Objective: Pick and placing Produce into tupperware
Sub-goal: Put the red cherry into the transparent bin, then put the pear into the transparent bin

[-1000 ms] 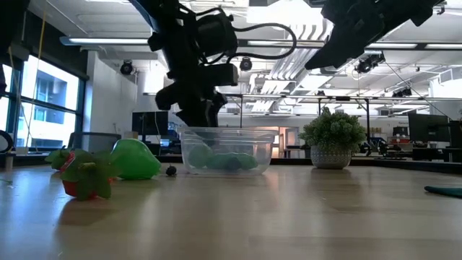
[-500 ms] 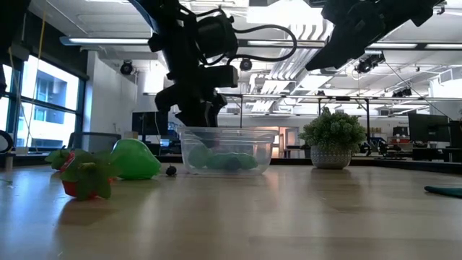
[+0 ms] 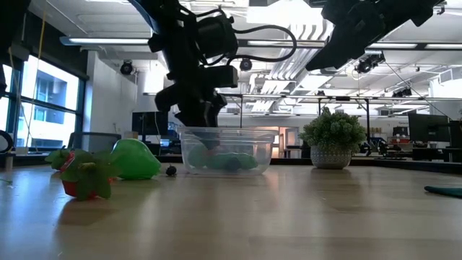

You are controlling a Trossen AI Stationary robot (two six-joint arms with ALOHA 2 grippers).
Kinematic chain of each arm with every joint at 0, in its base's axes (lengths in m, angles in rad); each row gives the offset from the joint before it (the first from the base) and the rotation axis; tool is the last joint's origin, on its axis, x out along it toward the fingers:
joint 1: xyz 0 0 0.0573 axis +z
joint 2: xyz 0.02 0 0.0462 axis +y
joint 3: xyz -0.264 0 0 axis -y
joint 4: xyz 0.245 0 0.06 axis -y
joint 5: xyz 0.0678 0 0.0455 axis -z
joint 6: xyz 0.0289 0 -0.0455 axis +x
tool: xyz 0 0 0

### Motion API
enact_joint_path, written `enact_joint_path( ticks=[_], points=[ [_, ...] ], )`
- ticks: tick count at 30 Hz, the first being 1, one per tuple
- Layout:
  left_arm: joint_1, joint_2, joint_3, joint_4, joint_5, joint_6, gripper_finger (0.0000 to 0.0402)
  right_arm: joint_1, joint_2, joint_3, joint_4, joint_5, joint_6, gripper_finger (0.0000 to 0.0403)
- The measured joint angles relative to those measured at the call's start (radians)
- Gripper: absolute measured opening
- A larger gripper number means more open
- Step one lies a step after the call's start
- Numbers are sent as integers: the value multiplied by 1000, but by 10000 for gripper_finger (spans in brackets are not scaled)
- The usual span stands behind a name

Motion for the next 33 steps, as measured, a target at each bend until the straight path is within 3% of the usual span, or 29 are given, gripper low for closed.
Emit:
enact_joint_path(
  ticks=[5, 10, 16, 25, 33],
  points=[
    [0, 0, 0, 3, 11, 4, 182, 0, 0, 0, 0, 0, 0, 2],
    [0, 0, 0, 7, 11, 20, 194, 0, 0, 0, 0, 0, 0, 2],
    [-8, -6, 55, -84, -5, 37, 180, 0, 0, 0, 0, 0, 0, 2],
    [-68, -63, 261, -436, -132, 44, 146, 0, 0, 0, -4, 0, 0, 2],
    [-126, -244, 214, -523, -141, -33, 140, 0, 0, 0, -21, 0, 0, 2]
  ],
)
